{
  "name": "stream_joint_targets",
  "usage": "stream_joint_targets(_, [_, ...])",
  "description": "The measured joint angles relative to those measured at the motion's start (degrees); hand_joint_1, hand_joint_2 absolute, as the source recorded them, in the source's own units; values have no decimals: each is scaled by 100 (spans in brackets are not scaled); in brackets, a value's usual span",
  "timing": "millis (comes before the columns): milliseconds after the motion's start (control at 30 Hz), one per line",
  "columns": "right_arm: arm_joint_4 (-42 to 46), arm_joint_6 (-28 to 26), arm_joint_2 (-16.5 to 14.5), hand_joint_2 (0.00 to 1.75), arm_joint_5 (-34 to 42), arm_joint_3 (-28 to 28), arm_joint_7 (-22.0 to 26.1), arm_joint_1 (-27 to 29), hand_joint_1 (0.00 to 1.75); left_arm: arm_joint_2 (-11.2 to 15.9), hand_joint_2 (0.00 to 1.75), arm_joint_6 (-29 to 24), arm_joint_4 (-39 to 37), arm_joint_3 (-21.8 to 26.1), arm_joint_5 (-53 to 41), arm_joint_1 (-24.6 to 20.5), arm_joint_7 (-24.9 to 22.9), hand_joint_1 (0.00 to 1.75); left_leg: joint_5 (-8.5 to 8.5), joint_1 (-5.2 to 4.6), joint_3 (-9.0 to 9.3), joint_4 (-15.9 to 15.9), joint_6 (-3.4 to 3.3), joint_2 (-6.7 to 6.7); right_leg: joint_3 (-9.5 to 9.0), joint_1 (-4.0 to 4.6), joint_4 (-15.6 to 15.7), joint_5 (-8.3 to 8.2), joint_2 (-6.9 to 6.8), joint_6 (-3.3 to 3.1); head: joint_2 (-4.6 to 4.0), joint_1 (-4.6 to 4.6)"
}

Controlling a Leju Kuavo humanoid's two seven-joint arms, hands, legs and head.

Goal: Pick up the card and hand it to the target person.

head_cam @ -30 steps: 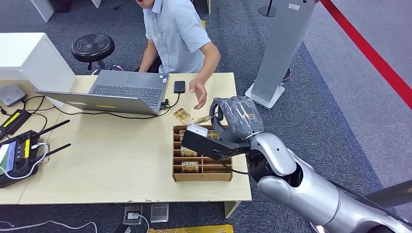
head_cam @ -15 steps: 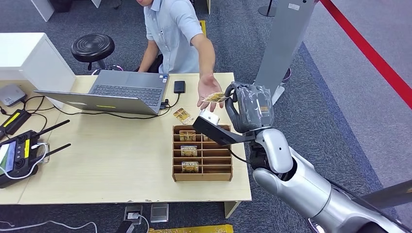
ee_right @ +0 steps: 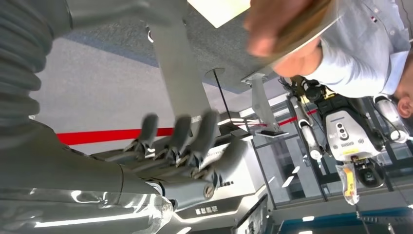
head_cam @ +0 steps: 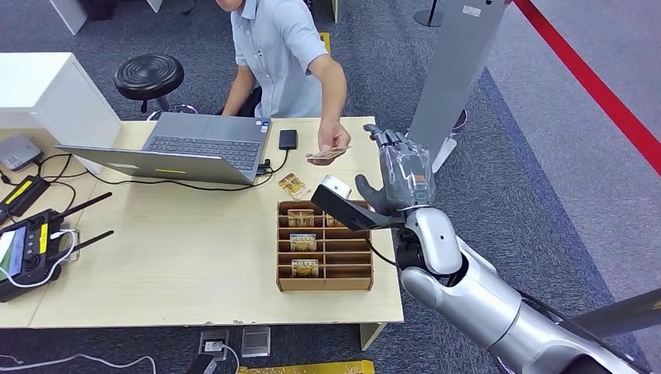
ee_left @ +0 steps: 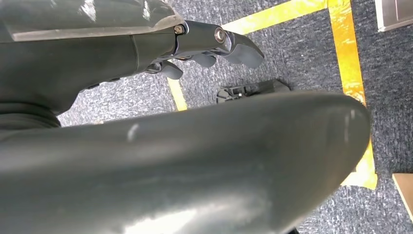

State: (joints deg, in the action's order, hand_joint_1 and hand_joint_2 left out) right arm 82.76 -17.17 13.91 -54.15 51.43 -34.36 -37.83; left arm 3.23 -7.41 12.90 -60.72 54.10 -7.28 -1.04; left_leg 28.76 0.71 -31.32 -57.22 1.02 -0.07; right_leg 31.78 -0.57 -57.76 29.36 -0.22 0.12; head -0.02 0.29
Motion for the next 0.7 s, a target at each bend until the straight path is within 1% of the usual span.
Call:
stream_joint_targets(233, [26, -346, -2, 175, 127, -112, 72, 103, 0, 0, 0, -85, 0, 0, 41, 11, 37, 0, 0, 0, 1, 0, 0, 0, 1, 0, 0, 0, 0, 0, 0, 1])
stream_joint_targets(333, [122, -649, 10, 175, 419, -180, 270, 204, 0, 0, 0, -111, 0, 0, 61, 25, 53, 0, 0, 0, 1, 0, 0, 0, 1, 0, 0, 0, 0, 0, 0, -2])
stream_joint_targets(400, [227, -963, 21, 175, 1070, -257, 678, 328, 0, 0, 0, -120, 0, 0, 87, 45, 73, 0, 0, 0, 1, 0, 0, 0, 1, 0, 0, 0, 0, 0, 0, -1])
stream_joint_targets(467, [355, -1220, 29, 175, 2081, -347, 1262, 491, 0, 0, 0, -122, -1, 0, 117, 69, 102, 0, 0, 0, 1, 0, 0, 0, 1, 0, 0, 0, 0, 0, 0, -1])
stream_joint_targets(533, [494, -1346, 38, 175, 3118, -444, 1785, 670, 0, 0, 0, -122, -2, 0, 151, 94, 127, 0, 1, 0, 1, 0, 0, 0, 2, 0, 1, 0, 0, 0, 0, -2])
stream_joint_targets(567, [565, -1351, 51, 175, 3548, -489, 1956, 760, 0, 0, 0, -122, -2, 0, 174, 106, 134, 0, 1, 0, 1, 0, 0, 0, 2, 0, 1, 0, 0, 0, 0, -2])
stream_joint_targets(633, [723, -1269, 98, 175, 4284, -569, 2135, 942, 0, 2, 0, -122, -2, 0, 213, 124, 137, 0, 1, 0, 1, 0, -1, 0, 2, 0, 1, 0, 0, 0, 0, -2])
stream_joint_targets(700, [837, -1175, 148, 175, 4677, -616, 2187, 1086, 0, 4, 0, -122, -2, 0, 239, 134, 137, 0, 1, 0, 1, 0, -1, 0, 2, 0, 2, 0, 0, 0, 0, 0])
